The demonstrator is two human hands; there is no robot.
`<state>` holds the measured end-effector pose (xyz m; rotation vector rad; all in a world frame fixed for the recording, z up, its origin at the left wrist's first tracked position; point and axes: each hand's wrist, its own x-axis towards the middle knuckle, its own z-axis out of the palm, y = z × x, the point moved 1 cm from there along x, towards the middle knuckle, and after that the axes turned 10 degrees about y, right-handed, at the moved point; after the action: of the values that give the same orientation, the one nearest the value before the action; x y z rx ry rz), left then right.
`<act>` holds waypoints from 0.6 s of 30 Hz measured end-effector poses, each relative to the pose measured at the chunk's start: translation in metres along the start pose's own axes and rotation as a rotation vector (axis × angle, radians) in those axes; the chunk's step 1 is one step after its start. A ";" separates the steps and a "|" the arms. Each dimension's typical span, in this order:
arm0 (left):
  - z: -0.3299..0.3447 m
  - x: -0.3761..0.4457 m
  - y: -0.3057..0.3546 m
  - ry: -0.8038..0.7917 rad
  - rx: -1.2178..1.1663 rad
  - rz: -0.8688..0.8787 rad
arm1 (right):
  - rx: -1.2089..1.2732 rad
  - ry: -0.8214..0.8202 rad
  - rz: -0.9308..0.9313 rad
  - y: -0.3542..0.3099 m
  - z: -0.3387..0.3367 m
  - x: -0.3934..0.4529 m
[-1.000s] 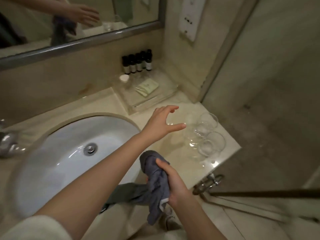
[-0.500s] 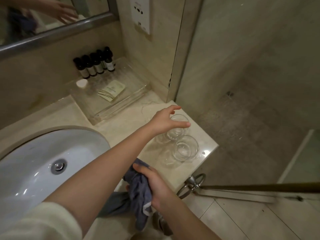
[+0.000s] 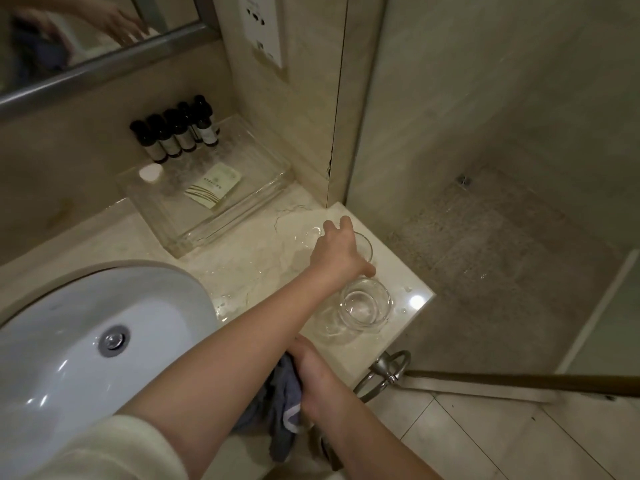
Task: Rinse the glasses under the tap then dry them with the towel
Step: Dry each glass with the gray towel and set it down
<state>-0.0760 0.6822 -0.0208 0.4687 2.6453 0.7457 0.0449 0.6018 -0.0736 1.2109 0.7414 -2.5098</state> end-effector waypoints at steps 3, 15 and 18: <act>-0.004 0.004 -0.005 0.048 -0.096 -0.057 | -0.049 -0.012 0.009 -0.004 0.002 -0.004; -0.117 -0.009 -0.088 0.413 -0.525 -0.238 | -0.243 -0.017 -0.198 -0.013 0.023 -0.027; -0.157 -0.037 -0.118 0.543 -0.628 -0.276 | -0.206 -0.005 -0.274 -0.015 0.036 -0.036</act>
<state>-0.1345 0.5040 0.0482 -0.3067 2.6229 1.7053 0.0376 0.5946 -0.0213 1.0957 1.2041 -2.5631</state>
